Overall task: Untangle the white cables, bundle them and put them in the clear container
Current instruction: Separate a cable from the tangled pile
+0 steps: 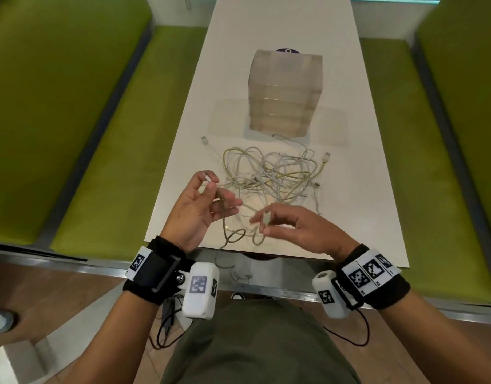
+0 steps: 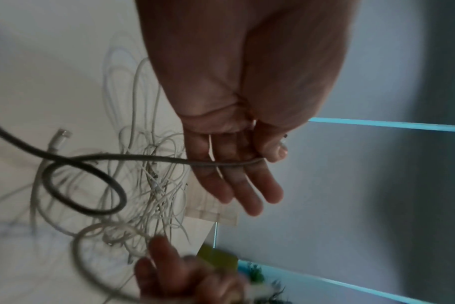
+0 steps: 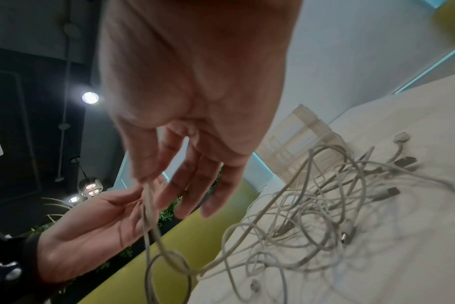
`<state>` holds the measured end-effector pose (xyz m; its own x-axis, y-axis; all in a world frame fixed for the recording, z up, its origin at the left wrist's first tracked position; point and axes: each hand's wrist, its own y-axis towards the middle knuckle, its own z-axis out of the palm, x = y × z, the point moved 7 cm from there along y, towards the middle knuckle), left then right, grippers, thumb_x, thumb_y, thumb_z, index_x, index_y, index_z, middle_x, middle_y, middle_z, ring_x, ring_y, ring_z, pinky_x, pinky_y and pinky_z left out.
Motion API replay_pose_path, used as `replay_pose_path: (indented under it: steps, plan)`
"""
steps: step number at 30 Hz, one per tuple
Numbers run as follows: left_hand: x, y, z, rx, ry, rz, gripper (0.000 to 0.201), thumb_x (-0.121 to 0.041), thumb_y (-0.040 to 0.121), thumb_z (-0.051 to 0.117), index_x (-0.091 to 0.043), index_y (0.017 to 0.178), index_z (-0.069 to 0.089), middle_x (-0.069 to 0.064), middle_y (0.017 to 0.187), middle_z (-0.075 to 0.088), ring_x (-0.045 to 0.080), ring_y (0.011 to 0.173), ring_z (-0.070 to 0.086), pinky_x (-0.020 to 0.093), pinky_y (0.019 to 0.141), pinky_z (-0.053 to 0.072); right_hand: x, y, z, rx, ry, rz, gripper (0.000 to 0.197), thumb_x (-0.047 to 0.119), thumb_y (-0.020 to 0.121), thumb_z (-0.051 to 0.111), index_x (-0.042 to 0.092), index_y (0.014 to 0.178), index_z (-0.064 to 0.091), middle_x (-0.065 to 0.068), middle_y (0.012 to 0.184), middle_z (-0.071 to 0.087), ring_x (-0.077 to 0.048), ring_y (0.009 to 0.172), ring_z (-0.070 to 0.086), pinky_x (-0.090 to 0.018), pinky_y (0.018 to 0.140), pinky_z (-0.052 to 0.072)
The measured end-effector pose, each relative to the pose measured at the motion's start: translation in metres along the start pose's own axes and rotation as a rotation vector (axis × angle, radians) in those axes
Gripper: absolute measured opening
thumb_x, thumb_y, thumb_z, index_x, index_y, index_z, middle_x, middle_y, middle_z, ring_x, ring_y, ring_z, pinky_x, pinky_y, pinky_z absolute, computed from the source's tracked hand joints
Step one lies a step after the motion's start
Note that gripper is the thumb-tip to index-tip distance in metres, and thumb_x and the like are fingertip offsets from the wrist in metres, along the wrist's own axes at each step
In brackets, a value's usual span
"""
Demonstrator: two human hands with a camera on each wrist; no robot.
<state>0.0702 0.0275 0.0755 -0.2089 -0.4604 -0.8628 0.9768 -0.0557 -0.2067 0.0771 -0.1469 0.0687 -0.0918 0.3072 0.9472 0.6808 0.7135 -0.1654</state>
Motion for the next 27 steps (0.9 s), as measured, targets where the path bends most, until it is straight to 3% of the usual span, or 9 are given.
replay_pose_path:
  steps: [2,6,9,12,18,20,23,25,27]
  plan:
    - [0.002,0.0,0.005,-0.002,0.08,0.028,0.02,-0.02,0.09,0.047,-0.013,0.108,0.053,0.002,0.071,0.067,0.015,0.065,0.062,0.024,0.066,0.052,0.006,0.005,-0.003,-0.087,0.137,-0.017,0.011,0.007,0.092,0.058,-0.004,0.094,0.061,-0.007,0.095,0.069,-0.018,0.092,0.067,-0.029,0.085,0.052]
    - [0.014,0.001,0.019,-0.034,0.18,0.056,0.022,-0.016,0.086,0.053,-0.006,0.103,0.063,0.0,0.074,0.07,0.01,0.07,0.063,0.021,0.07,0.052,0.017,0.018,-0.003,-0.232,0.247,-0.083,0.009,-0.001,0.091,0.057,0.006,0.086,0.059,-0.008,0.074,0.064,-0.017,0.067,0.065,-0.024,0.066,0.051]
    - [0.018,0.002,0.02,-0.102,0.158,0.035,0.027,-0.015,0.079,0.061,0.003,0.1,0.065,0.012,0.091,0.07,0.02,0.085,0.066,0.031,0.08,0.055,0.018,0.022,-0.009,-0.363,0.377,-0.1,0.007,-0.004,0.087,0.06,0.0,0.089,0.055,-0.003,0.069,0.065,-0.019,0.061,0.065,-0.024,0.061,0.051]
    - [0.022,0.001,0.022,-0.11,0.164,0.011,0.037,-0.017,0.079,0.062,0.01,0.104,0.063,0.019,0.098,0.067,0.026,0.089,0.064,0.035,0.086,0.055,0.019,0.025,-0.009,-0.385,0.388,-0.105,0.01,-0.002,0.086,0.063,0.001,0.086,0.054,-0.011,0.068,0.065,-0.018,0.06,0.064,-0.024,0.059,0.05]
    - [0.025,0.001,0.026,-0.061,0.034,-0.026,0.02,-0.019,0.09,0.05,-0.001,0.096,0.057,0.017,0.104,0.064,0.026,0.091,0.061,0.037,0.089,0.052,0.017,0.033,-0.003,-0.304,0.399,-0.024,0.018,0.005,0.087,0.065,0.005,0.089,0.047,0.005,0.077,0.069,-0.026,0.064,0.058,-0.035,0.062,0.048]
    - [0.02,0.001,0.026,-0.08,0.029,0.007,0.024,-0.019,0.099,0.038,-0.005,0.092,0.056,0.011,0.096,0.067,0.025,0.086,0.063,0.039,0.085,0.053,0.016,0.033,0.003,-0.179,0.316,-0.011,0.019,0.007,0.089,0.063,0.005,0.095,0.045,0.012,0.07,0.066,-0.019,0.065,0.057,-0.029,0.065,0.047]
    - [-0.006,0.003,0.013,-0.145,-0.107,0.113,0.027,-0.021,0.103,0.029,-0.014,0.087,0.05,0.002,0.077,0.069,0.026,0.095,0.067,0.047,0.096,0.05,0.001,0.034,-0.002,-0.055,-0.069,0.015,0.007,0.018,0.092,0.06,0.015,0.094,0.054,0.012,0.071,0.06,-0.007,0.067,0.055,-0.02,0.068,0.044]
    - [-0.03,0.002,-0.003,-0.199,-0.185,0.2,0.026,-0.024,0.102,0.029,-0.015,0.087,0.049,-0.005,0.059,0.057,0.018,0.073,0.067,0.042,0.085,0.056,-0.017,0.036,-0.023,-0.087,-0.315,0.004,0.007,0.017,0.095,0.056,0.014,0.089,0.06,0.008,0.077,0.059,-0.008,0.071,0.054,-0.025,0.07,0.044]
    - [-0.05,-0.001,-0.021,-0.257,-0.201,0.253,0.026,-0.028,0.102,0.032,-0.016,0.089,0.05,-0.009,0.053,0.044,0.009,0.052,0.049,0.029,0.063,0.054,-0.028,0.041,-0.048,-0.181,-0.445,-0.012,0.012,0.013,0.094,0.054,0.011,0.087,0.063,0.012,0.077,0.057,-0.009,0.073,0.053,-0.026,0.07,0.041]
